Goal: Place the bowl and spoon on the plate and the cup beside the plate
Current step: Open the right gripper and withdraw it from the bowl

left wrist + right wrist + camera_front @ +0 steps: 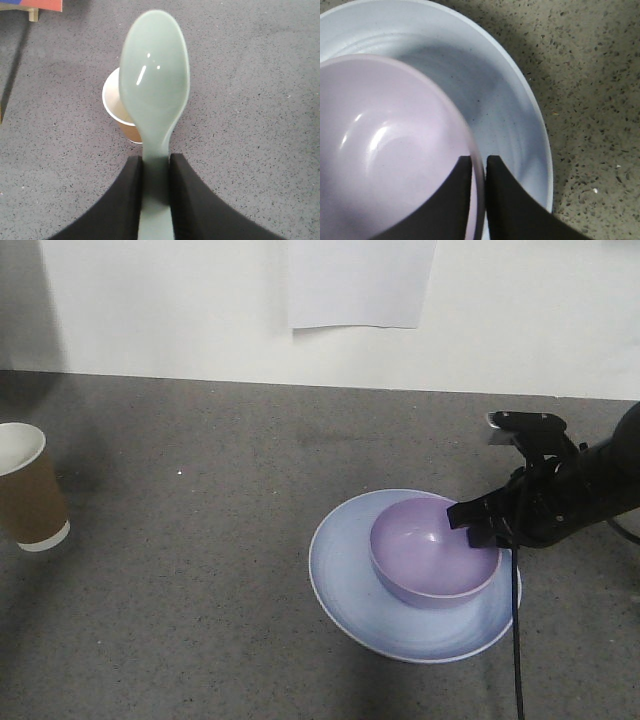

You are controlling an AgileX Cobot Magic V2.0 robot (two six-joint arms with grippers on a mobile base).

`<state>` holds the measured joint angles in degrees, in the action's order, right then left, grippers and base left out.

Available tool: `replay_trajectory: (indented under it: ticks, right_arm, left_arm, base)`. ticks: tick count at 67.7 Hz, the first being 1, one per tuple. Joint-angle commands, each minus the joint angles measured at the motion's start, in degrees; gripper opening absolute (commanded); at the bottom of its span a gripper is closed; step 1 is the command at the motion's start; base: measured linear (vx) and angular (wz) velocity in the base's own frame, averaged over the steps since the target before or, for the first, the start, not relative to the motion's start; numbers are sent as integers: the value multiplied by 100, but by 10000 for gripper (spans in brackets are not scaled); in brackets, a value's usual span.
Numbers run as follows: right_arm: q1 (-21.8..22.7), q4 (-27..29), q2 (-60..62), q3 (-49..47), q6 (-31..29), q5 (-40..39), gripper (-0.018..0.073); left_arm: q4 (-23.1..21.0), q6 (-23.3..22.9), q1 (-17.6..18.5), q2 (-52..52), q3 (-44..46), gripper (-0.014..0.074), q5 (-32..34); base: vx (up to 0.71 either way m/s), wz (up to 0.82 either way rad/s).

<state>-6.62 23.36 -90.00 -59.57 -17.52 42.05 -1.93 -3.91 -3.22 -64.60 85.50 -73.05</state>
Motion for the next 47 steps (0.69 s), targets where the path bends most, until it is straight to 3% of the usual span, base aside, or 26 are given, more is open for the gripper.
replay_trajectory:
  ticks: [1, 25, 47]
  right_arm:
    - [-13, 111, 189, -154, 1, -179, 170]
    - [8, 106, 308, -170, 151, -342, 493]
    - [314, 62, 1102, -170, 279, -125, 517]
  left_arm:
    - [-41, 6, -1, 93, 141, -6, 292]
    - [-41, 6, -1, 93, 141, -6, 292]
    - [-41, 6, -1, 93, 141, -6, 292]
  base:
    - [0, 0]
    - [0, 0]
    - [0, 0]
